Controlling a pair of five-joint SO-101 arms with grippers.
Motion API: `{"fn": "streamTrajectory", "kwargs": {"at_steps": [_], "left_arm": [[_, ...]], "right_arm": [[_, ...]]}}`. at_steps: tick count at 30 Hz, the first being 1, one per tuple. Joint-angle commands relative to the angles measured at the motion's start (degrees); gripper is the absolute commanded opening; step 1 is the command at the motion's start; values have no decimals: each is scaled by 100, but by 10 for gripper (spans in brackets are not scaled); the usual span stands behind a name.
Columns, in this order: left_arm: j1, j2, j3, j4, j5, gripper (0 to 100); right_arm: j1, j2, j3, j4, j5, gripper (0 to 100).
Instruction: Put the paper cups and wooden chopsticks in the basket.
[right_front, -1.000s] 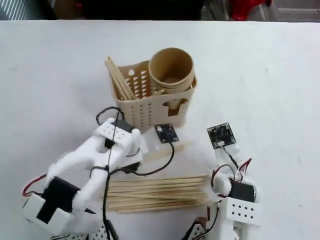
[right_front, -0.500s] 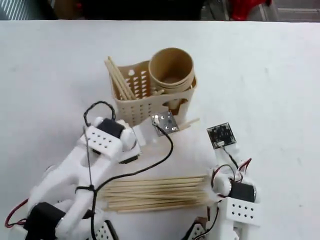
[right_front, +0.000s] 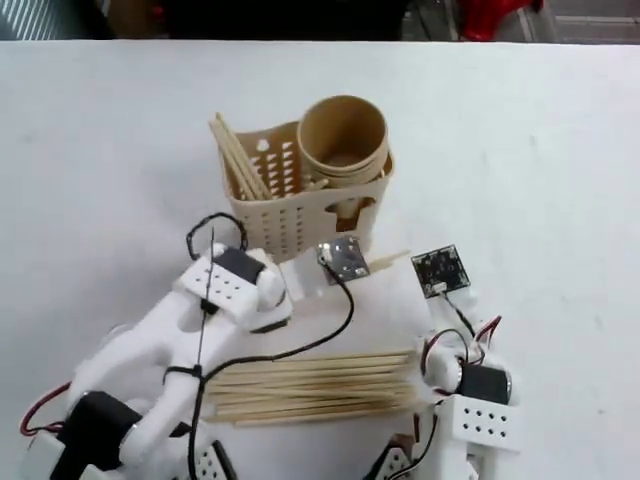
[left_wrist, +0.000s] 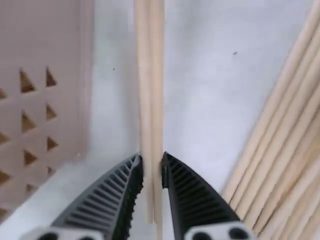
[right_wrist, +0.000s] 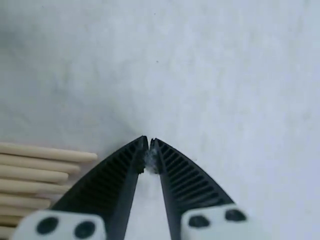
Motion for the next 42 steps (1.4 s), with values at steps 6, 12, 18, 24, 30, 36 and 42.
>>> {"fn": "streamTrajectory", "kwargs": {"at_steps": [6, 12, 18, 24, 30, 36, 42], "left_arm": [[154, -971, -79, 193, 369, 23], [189, -1895, -176, 492, 484, 22], [198, -2580, -888, 1257, 484, 22], [154, -2879, -1793, 1952, 492, 22], [154, -2949, -2804, 2198, 1011, 22], [154, -2949, -3868, 2374, 1477, 22], [154, -2949, -4598, 2330, 1556, 22]], "right_arm": [[-48, -66, -18, -171, -26, 22], [-48, -66, -9, -171, -26, 22], [-57, -66, 26, -233, -18, 22], [-57, -66, 26, -233, -18, 22], [-66, -66, 26, -233, -18, 22], [-66, -66, 26, -233, -18, 22], [-66, -66, 35, -233, -18, 22]]}}
